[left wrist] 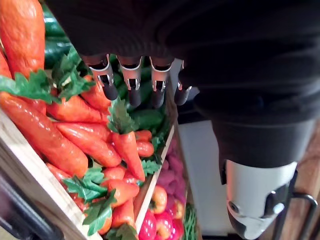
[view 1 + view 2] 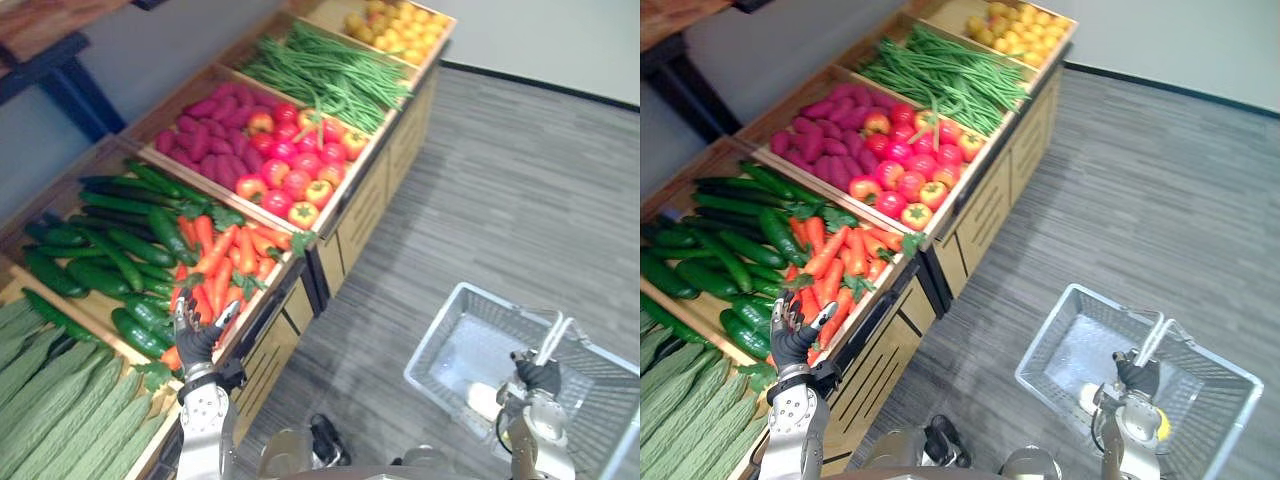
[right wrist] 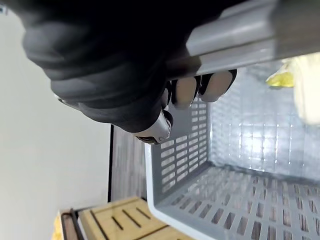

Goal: Pick vegetable in the basket

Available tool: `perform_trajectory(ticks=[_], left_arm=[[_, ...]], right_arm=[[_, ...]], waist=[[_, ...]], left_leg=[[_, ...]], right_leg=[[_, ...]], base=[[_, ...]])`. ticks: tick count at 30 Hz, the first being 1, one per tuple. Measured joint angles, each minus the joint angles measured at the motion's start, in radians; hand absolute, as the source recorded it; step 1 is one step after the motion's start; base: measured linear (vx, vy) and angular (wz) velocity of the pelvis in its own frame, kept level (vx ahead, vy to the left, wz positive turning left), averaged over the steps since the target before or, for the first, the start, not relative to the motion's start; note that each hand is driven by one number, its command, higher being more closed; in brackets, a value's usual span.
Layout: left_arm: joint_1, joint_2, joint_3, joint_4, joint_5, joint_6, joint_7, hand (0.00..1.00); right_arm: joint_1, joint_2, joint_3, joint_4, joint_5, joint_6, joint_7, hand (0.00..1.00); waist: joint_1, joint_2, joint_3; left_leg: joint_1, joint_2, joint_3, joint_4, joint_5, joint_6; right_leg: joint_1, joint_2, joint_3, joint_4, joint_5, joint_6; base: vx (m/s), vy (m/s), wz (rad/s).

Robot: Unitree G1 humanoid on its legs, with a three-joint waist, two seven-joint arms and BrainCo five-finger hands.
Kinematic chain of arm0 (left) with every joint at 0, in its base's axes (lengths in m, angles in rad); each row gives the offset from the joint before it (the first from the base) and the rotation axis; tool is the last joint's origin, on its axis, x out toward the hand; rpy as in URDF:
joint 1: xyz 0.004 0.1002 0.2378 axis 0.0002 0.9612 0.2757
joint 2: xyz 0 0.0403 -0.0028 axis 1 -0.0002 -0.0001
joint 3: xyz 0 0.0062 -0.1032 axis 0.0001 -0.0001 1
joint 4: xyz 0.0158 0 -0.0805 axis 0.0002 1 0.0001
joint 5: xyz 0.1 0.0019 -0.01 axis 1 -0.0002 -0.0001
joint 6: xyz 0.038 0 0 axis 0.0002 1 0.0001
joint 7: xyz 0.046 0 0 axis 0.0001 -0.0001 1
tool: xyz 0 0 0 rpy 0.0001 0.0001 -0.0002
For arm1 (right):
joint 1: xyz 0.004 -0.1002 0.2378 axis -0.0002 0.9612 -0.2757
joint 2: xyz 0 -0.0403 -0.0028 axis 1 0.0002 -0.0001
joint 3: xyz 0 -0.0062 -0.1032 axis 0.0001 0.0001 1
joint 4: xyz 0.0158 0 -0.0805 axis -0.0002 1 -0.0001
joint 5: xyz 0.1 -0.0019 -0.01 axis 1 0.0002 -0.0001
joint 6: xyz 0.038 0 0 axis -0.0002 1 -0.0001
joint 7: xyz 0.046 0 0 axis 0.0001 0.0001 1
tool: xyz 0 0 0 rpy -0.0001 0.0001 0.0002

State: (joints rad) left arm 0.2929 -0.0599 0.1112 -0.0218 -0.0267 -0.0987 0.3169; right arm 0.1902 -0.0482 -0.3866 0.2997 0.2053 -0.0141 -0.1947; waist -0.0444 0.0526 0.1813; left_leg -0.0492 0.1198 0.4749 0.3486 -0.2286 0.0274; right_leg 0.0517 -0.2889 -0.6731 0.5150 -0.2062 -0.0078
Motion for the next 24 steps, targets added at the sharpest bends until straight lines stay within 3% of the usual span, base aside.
perform_trajectory(ticks=[1,2,3,4,5,7,8,9,11,13,15,18,21,24], left_arm=[[0.019,0.000,-0.020,-0.021,0.002,0.002,-0.005,0.00],[0.037,0.003,-0.032,-0.040,0.013,0.005,-0.005,0.00],[0.044,0.003,-0.035,-0.050,0.022,0.005,-0.005,0.00],[0.043,-0.002,-0.045,-0.064,0.026,0.005,-0.004,0.00],[0.042,0.000,-0.044,-0.073,0.030,0.004,0.001,0.00],[0.041,0.004,-0.060,-0.069,0.030,0.004,0.012,0.00],[0.042,0.008,-0.080,-0.079,0.036,0.007,0.016,0.00],[0.039,0.011,-0.084,-0.088,0.039,0.006,0.013,0.00],[0.050,0.000,-0.125,-0.091,0.045,0.007,0.007,0.00],[0.044,0.000,-0.131,-0.095,0.060,0.007,-0.009,0.00],[0.039,0.001,-0.135,-0.111,0.061,0.007,-0.015,0.00],[0.037,0.003,-0.146,-0.146,0.067,0.004,-0.033,0.00],[0.008,0.018,-0.148,-0.150,0.074,0.005,-0.035,0.00],[-0.032,0.046,-0.149,-0.150,0.104,0.005,-0.035,0.00]], right_arm=[[0.016,0.003,0.013,-0.001,-0.001,0.000,0.000,1.00],[0.024,0.007,0.027,-0.001,-0.002,0.000,0.001,1.00],[0.028,0.011,0.031,-0.002,-0.002,0.000,0.001,1.00],[0.042,0.028,0.033,-0.013,-0.002,-0.001,0.002,1.00],[0.043,0.049,0.033,-0.016,0.000,-0.003,0.001,1.00],[0.051,0.073,0.032,-0.020,0.019,-0.004,-0.001,1.00],[0.086,0.085,0.034,-0.049,0.023,-0.005,-0.025,1.00],[0.105,0.089,0.031,-0.056,0.028,-0.014,-0.030,1.00],[0.125,0.064,0.028,-0.045,0.057,-0.014,-0.024,1.00],[0.119,0.057,0.026,-0.044,0.079,-0.013,-0.017,1.00],[0.121,0.059,0.025,-0.044,0.082,-0.014,-0.017,1.00],[0.156,0.058,0.002,-0.049,0.081,-0.019,-0.017,1.00],[0.175,0.063,0.000,-0.049,0.082,-0.015,-0.013,1.00],[0.184,0.070,0.000,-0.049,0.082,-0.010,-0.009,1.00]], waist=[[-0.001,-0.011,0.000],[-0.001,-0.030,-0.003],[-0.007,-0.030,-0.010],[-0.008,-0.050,-0.013],[-0.001,-0.065,-0.004],[-0.004,-0.072,-0.005],[-0.012,-0.097,-0.022],[-0.014,-0.112,-0.017],[0.015,-0.074,-0.027],[0.015,-0.052,-0.032],[0.019,-0.048,-0.033],[0.022,-0.051,-0.041],[0.027,-0.081,-0.048],[0.026,-0.090,-0.058]], left_leg=[[0.008,-0.005,-0.036,0.031,-0.016,0.015],[0.020,-0.017,-0.093,0.031,-0.024,0.009],[0.029,-0.019,-0.119,0.021,-0.029,0.012],[0.026,-0.021,-0.168,0.020,-0.032,0.016],[0.026,-0.021,-0.217,0.020,-0.035,0.012],[0.008,-0.021,-0.303,0.030,-0.038,-0.006],[-0.039,-0.040,-0.368,0.073,-0.057,-0.046],[-0.049,-0.051,-0.394,0.098,-0.071,-0.065],[-0.058,-0.007,-0.443,0.124,-0.076,-0.089],[-0.064,0.011,-0.446,0.104,-0.064,-0.106],[-0.054,0.023,-0.448,0.075,-0.055,-0.118],[-0.032,0.030,-0.444,0.054,-0.044,-0.116],[-0.017,0.024,-0.432,0.029,-0.027,-0.120],[0.019,0.020,-0.413,-0.014,-0.013,-0.120]], right_leg=[[-0.059,-0.013,0.147,0.166,0.010,-0.043],[-0.134,-0.009,0.288,0.312,0.061,-0.110],[-0.167,0.002,0.347,0.366,0.038,-0.091],[-0.198,0.063,0.466,0.338,-0.066,-0.030],[-0.221,0.138,0.589,0.268,-0.117,-0.013],[-0.259,0.240,0.764,0.154,-0.135,0.030],[-0.239,0.251,0.827,0.001,-0.084,0.066],[-0.243,0.232,0.823,-0.017,-0.046,0.092],[-0.209,0.245,0.725,-0.015,-0.067,0.061],[-0.191,0.247,0.670,-0.028,-0.067,0.060],[-0.152,0.251,0.633,-0.055,-0.067,0.060],[-0.094,0.247,0.588,-0.092,-0.067,0.060],[-0.067,0.240,0.580,-0.133,-0.066,0.059],[-0.033,0.238,0.582,-0.175,-0.052,0.050]], base=[[0.09,-0.129,1.01],[0.13,-0.153,1.10],[0.20,-0.234,1.24],[0.22,-0.279,1.27],[0.19,-0.278,1.22],[0.16,-0.267,1.52],[0.16,-0.269,1.92],[0.20,-0.281,1.71],[0.30,-0.247,0.95],[0.25,-0.165,0.64],[0.18,-0.128,0.58],[0.14,-0.061,0.49],[0.09,-0.005,0.14],[0.05,0.013,-0.01]])
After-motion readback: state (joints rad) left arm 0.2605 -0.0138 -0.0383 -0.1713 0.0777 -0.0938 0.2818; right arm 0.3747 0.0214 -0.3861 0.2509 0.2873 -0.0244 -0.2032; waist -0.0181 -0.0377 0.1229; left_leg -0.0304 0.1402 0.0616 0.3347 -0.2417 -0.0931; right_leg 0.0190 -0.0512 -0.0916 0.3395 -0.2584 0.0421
